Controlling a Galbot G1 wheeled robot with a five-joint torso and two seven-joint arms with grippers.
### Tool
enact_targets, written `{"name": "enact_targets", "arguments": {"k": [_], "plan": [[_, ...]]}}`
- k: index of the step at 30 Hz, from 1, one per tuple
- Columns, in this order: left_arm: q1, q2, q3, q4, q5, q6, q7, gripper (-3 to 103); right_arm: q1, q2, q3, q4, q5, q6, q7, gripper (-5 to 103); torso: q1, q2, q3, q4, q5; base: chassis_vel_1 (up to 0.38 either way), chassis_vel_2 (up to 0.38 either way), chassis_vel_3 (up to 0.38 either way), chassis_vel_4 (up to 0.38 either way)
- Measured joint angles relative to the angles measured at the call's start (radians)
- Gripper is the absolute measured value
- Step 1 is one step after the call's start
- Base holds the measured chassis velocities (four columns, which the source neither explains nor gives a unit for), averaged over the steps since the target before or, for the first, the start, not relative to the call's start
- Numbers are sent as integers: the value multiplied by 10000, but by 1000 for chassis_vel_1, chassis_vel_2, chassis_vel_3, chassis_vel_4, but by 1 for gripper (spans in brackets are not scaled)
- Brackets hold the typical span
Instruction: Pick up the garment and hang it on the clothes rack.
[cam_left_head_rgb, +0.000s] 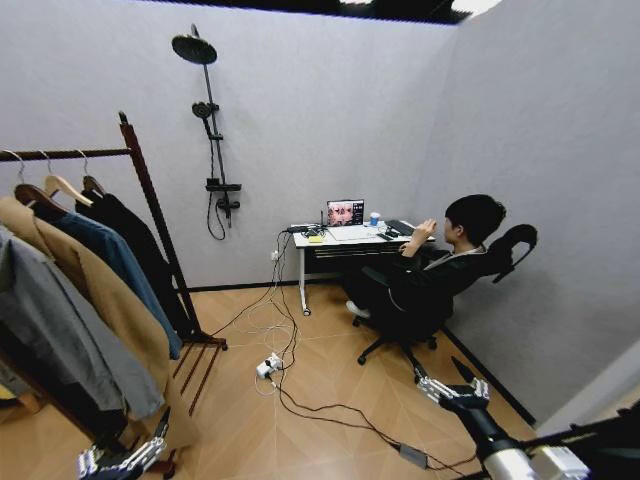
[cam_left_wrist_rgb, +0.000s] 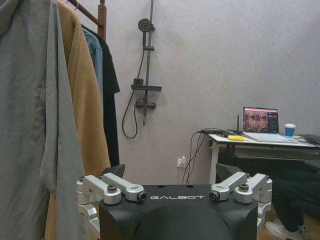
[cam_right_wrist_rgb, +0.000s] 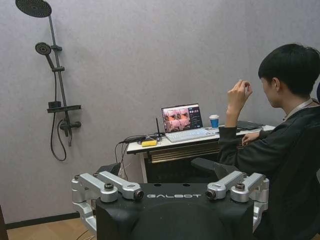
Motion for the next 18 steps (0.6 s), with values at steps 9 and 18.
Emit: {"name": "enact_targets", "arguments": {"k": [9,18], "plan": [[0,0,0,0,0,0,1,100,0,0,0,0,0,0,0,100,117,235,127,0,0,0,0,0,0],[0,0,0,0,0,0,0,100,1,0,0,0,0,0,0,100,127,244,134,0,0,15,-16,-19,19]]}}
